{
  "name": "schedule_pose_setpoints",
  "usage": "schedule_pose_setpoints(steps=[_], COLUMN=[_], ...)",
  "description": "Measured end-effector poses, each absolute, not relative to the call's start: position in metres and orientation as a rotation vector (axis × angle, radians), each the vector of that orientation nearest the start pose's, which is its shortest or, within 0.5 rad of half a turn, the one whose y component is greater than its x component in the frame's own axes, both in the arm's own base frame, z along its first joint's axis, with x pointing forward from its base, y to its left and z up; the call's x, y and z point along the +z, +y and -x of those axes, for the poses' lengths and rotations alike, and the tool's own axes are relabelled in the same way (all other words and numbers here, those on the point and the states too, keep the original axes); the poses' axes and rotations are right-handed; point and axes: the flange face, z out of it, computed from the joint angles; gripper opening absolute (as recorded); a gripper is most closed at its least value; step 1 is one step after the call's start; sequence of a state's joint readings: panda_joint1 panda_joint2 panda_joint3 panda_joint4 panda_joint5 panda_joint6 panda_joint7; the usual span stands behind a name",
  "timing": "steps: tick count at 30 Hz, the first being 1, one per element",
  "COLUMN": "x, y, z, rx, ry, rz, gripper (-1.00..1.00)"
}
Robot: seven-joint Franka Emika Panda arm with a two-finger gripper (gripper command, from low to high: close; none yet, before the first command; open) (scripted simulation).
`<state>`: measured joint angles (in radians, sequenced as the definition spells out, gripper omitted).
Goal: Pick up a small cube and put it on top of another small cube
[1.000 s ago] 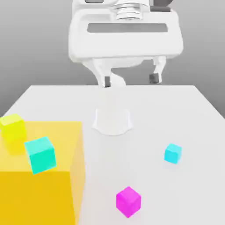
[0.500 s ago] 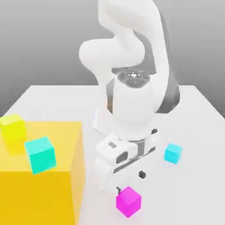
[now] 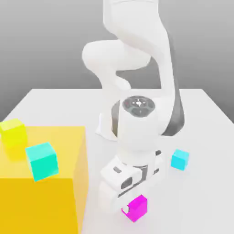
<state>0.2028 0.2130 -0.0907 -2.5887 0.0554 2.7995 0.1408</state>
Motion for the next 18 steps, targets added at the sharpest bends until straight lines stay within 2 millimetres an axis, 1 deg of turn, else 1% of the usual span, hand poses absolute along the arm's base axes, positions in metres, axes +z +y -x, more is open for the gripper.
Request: schedule_pose_setpoints(steps=[1, 3, 4, 6, 7, 10, 14, 15, 16, 18], x=[0.192, 0.204, 0.209, 0.219, 0.223, 0.234, 0.242, 0.238, 0.232, 0.218], y=[0.053, 0.088, 0.111, 0.158, 0.175, 0.195, 0.219, 0.221, 0.222, 0.224], z=[-0.434, -0.413, -0.398, -0.363, -0.345, -0.301, -0.237, -0.229, -0.225, -0.223], rx=[0.004, 0.013, 0.016, 0.021, 0.022, 0.017, 0.007, 0.005, 0.004, 0.003], ry=[0.07, -0.179, -0.334, -0.678, -0.832, -1.187, -1.683, -1.748, -1.78, -1.805], rz=[3.136, 3.114, 3.093, 3.026, 2.985, 2.865, 2.64, 2.604, 2.586, 2.573], gripper=[-1.0, -1.0, -1.0, -1.0, -1.0, -1.0, -1.0, -1.0, -1.0, -1.0])
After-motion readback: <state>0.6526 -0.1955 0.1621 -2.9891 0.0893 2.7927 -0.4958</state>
